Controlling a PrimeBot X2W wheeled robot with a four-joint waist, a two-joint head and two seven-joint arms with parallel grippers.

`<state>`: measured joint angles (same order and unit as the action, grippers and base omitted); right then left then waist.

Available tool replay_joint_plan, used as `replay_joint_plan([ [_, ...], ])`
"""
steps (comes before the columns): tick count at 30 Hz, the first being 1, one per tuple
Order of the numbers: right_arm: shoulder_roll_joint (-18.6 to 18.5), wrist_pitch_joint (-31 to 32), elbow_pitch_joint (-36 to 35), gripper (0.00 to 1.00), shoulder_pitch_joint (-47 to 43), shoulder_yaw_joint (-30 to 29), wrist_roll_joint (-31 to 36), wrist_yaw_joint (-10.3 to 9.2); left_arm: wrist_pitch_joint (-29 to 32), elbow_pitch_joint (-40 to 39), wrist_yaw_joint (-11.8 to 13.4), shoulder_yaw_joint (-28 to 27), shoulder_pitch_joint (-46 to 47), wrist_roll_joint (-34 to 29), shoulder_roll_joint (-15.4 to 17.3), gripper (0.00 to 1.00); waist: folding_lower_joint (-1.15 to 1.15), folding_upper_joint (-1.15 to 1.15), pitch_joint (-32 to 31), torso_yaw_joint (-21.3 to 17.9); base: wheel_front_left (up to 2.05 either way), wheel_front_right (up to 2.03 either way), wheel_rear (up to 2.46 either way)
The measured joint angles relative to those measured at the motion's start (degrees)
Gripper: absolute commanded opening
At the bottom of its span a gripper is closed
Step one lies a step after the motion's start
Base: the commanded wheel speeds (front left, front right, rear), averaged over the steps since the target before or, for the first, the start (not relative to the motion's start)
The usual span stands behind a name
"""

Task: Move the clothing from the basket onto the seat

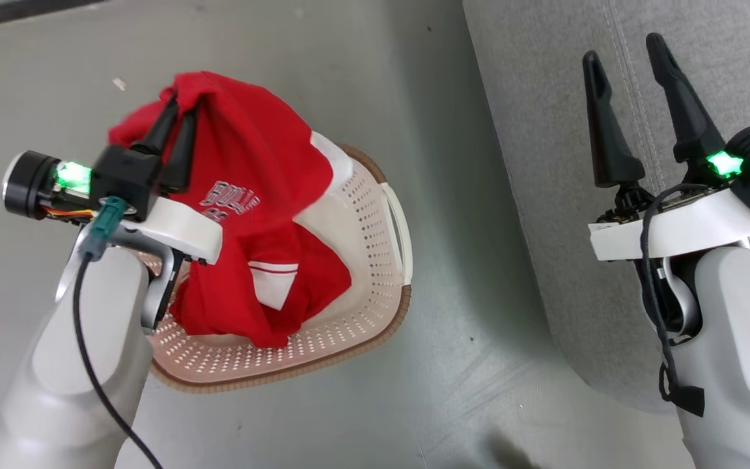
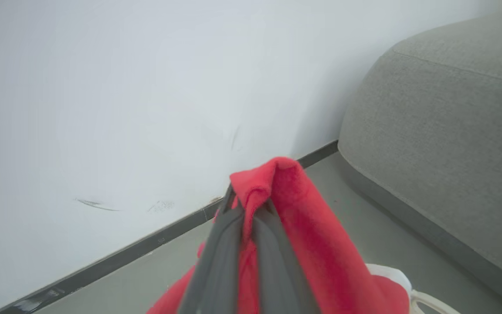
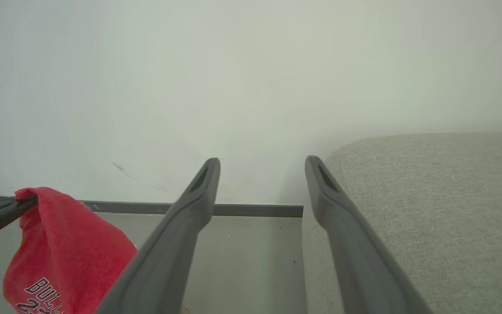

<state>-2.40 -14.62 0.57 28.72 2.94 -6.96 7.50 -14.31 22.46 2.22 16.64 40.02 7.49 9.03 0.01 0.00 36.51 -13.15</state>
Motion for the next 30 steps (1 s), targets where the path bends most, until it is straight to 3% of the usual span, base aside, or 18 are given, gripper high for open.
replay_joint_plan([
  [16, -0.2, 0.0, 2.0, 1.0, -1.7, 3.3, 3.5, 0.01, -0.2, -10.9, 0.6, -5.4, -9.0, 3.9, 2.0, 0.0, 0.0, 0.0, -9.6, 4.5, 0.0, 0.0, 0.0],
  [30, -0.3, 0.0, 4.0, 1.0, -10.5, 3.7, 4.1, 0.0, -0.1, -12.8, -2.4, -3.5, -15.1, 6.4, 2.1, 0.0, 0.0, 0.0, -19.0, 7.6, 0.0, 0.0, 0.0],
])
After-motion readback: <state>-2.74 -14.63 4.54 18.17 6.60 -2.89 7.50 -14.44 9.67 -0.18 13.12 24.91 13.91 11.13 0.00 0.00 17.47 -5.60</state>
